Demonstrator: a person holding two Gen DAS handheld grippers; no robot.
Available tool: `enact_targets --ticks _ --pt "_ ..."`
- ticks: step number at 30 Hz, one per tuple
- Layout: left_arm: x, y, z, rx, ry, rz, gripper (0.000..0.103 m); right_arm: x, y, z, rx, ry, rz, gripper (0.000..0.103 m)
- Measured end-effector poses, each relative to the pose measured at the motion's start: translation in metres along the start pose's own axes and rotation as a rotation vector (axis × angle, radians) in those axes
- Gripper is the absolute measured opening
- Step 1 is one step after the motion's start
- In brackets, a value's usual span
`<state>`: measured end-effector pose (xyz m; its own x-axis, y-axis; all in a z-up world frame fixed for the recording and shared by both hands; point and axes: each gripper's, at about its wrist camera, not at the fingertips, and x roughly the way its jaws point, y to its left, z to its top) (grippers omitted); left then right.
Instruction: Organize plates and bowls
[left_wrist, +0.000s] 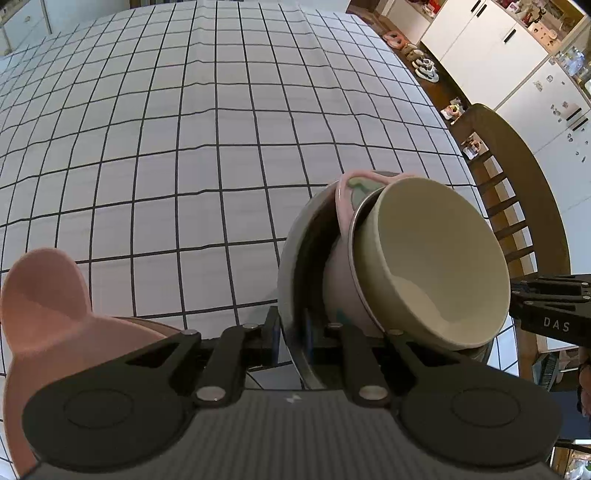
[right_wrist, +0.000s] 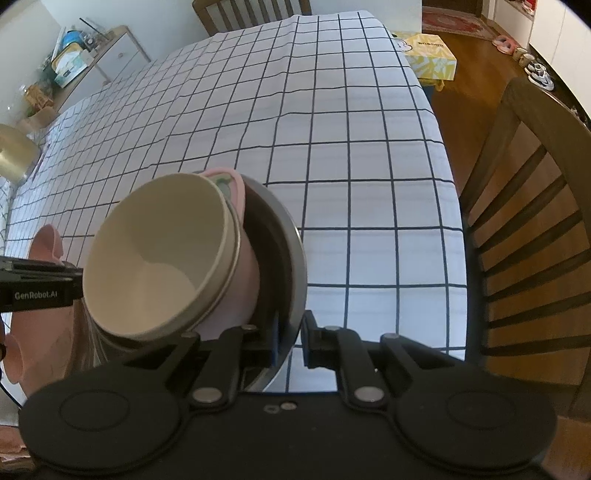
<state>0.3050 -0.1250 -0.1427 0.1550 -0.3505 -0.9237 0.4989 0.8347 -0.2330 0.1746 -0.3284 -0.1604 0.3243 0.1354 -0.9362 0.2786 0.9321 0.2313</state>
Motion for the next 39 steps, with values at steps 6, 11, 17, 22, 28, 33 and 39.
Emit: enact_targets --ticks 6,11,17,22,28,33,39 --pt "-0.006 -0.007 -0.003 0.01 -0.026 0.007 0.012 -0.008 -0.001 -0.002 -0.018 -0.023 -0.004 0.013" --pt "-0.019 -0.01 -0.003 0.016 -0.047 0.007 0.012 -0.022 0.001 -0.003 -0.031 -0.044 -0.003 0.013" --pt "-0.043 -0.011 -0.002 0.014 -0.06 0.008 0.012 -0.043 0.008 -0.002 -0.029 -0.063 -0.005 0.013" --pt "-0.064 -0.007 -0.002 0.002 -0.073 0.011 0.012 -0.06 0.02 0.0 -0.041 -0.079 -0.007 0.013" --pt "-0.092 0.011 -0.01 -0.025 -0.098 0.017 0.012 -0.073 0.045 0.001 -0.062 -0.103 0.002 0.013" --pt "-0.112 0.035 -0.02 -0.06 -0.119 0.031 0.012 -0.078 0.075 0.003 -0.098 -0.113 0.017 0.013" --pt "-0.129 0.073 -0.039 -0.097 -0.129 0.054 0.012 -0.07 0.115 0.002 -0.136 -0.103 0.038 0.013"
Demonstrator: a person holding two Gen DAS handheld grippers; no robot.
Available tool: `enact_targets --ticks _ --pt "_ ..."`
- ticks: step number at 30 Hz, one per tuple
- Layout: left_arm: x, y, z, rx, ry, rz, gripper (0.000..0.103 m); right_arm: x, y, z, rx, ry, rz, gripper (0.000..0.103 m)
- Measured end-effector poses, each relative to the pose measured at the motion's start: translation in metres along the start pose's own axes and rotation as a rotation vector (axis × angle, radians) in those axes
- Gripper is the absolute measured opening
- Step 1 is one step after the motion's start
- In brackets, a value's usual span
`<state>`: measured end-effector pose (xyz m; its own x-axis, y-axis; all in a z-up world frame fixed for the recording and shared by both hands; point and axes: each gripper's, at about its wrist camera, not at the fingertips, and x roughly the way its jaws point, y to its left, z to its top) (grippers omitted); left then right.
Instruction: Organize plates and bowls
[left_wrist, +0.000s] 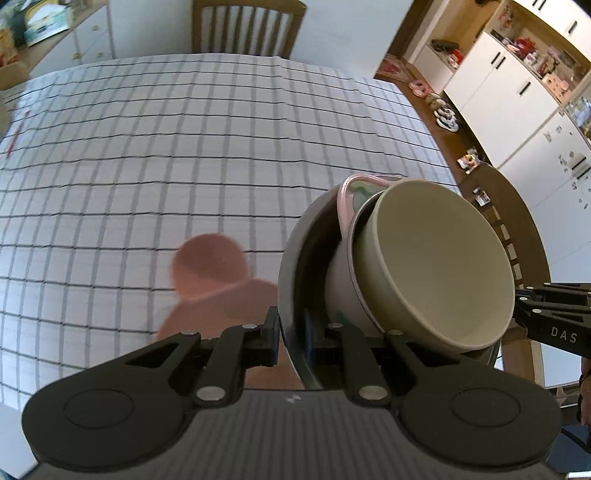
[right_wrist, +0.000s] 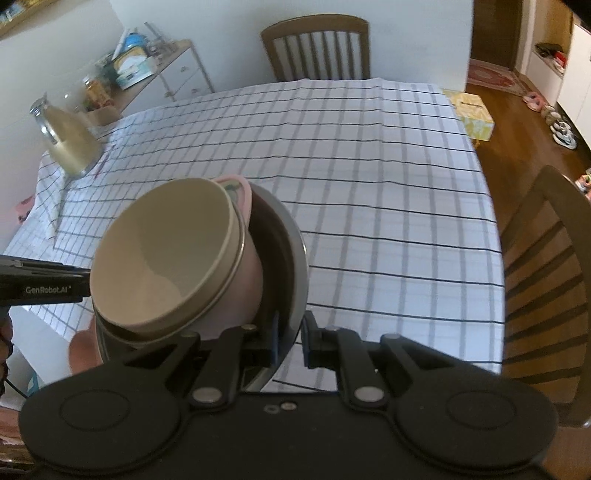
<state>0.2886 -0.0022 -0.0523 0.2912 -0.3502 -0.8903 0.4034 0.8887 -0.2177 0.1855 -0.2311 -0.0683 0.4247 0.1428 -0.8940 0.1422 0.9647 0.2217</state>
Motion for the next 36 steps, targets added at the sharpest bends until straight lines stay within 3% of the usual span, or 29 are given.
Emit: enact_targets --ticks 17,36 --pt "-0.02 0.096 -0.042 -0.048 0.012 0.038 0.012 0.037 0.094 -0.017 -0.039 0.054 0.037 0.013" --pt "-0.006 0.109 -0.058 -0.024 0.028 0.051 0.012 0.066 0.112 -0.033 -0.043 0.094 0.01 0.013"
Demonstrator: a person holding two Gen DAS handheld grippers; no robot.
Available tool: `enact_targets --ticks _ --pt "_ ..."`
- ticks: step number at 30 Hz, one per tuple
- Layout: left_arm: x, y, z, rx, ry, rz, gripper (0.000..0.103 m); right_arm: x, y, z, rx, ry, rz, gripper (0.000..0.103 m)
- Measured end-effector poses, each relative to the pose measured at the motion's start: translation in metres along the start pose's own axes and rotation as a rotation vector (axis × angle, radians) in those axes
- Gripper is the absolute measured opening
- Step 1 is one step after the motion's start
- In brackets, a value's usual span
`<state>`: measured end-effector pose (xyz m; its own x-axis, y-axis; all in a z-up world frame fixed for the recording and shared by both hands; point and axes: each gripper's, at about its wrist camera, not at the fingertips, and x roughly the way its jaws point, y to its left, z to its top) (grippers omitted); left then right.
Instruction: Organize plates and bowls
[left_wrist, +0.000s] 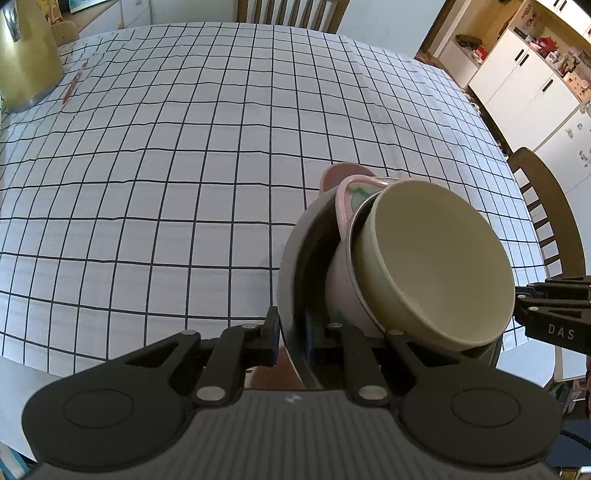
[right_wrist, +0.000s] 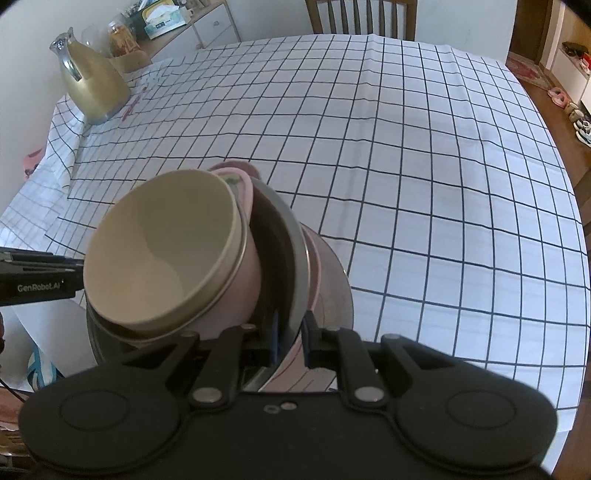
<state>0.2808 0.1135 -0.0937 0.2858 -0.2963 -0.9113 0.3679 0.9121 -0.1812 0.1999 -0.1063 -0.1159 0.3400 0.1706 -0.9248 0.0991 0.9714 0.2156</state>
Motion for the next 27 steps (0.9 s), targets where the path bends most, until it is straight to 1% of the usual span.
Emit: enact_targets --ticks 15,22,27 --pt "0.017 -0.003 0.001 0.017 0.012 0.001 0.012 0.011 -0.004 -0.002 -0.004 0.013 -0.02 0.014" --pt "0.023 -0.011 0.005 0.05 0.006 0.003 0.012 0.013 -0.009 -0.002 0.008 0.018 -0.029 0.014" --pt "0.024 -0.009 0.005 0.063 0.004 -0.004 0.013 0.012 -0.01 -0.003 0.022 0.015 -0.03 0.015"
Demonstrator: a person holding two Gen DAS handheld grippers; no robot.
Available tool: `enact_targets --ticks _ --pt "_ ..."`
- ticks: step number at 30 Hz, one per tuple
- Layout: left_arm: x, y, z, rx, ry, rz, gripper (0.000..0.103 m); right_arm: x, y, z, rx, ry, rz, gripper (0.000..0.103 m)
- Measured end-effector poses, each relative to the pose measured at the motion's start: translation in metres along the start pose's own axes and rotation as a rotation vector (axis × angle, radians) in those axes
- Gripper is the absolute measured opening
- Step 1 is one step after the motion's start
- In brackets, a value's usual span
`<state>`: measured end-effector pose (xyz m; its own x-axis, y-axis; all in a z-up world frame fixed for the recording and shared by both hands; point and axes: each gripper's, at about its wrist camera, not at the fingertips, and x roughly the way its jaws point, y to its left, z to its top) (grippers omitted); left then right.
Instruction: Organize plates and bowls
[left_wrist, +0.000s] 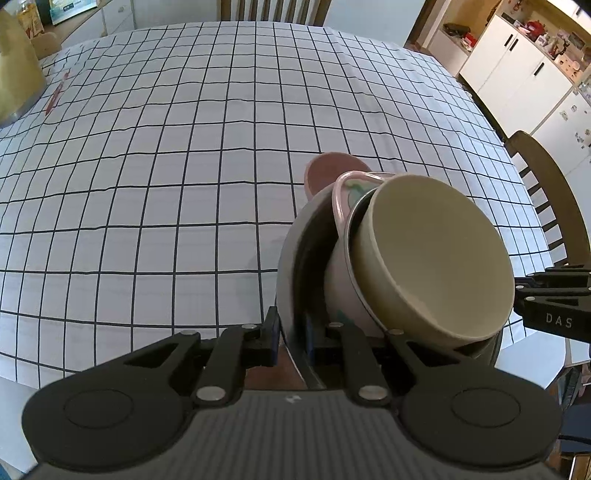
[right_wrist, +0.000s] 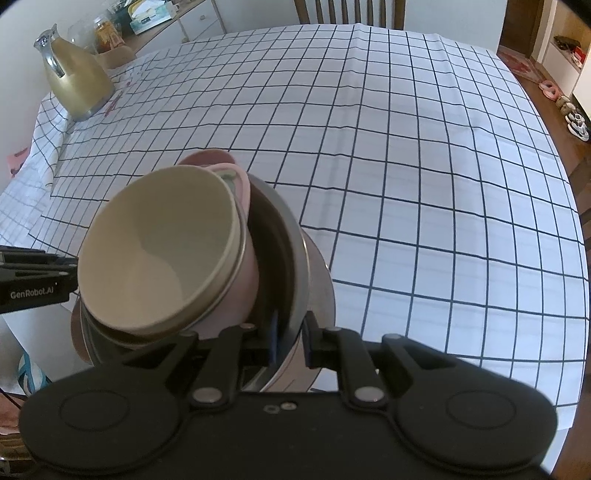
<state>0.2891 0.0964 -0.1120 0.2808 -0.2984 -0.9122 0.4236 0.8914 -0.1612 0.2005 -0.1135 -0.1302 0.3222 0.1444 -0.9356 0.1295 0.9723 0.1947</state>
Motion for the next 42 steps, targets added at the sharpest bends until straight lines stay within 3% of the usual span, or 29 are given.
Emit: enact_targets --ticks 5,16,28,33,38,42 --pt "0.0 0.003 0.0 0.008 0.0 -0.016 0.013 0.001 -0.001 -0.002 0.02 0.003 -0.007 0.015" --pt "-0.008 0.003 -0.007 0.023 -0.018 -0.004 0.015 -0.007 0.002 -0.012 0.064 -0.009 -0.028 0.027" --pt "-0.037 0.009 -0.03 0.051 -0.062 0.008 0.03 -0.037 0.013 -0.027 0.075 -0.088 -0.045 0.033" --pt "-0.058 0.009 -0.042 0.069 -0.11 0.027 0.05 -0.049 0.027 -0.035 0.063 -0.131 -0.039 0.034" --pt "-0.078 0.009 -0.051 0.088 -0.161 0.027 0.051 -0.063 0.041 -0.045 0.046 -0.186 -0.034 0.037" --pt "-0.094 0.007 -0.06 0.099 -0.203 0.008 0.051 -0.076 0.05 -0.055 0.033 -0.243 -0.037 0.059"
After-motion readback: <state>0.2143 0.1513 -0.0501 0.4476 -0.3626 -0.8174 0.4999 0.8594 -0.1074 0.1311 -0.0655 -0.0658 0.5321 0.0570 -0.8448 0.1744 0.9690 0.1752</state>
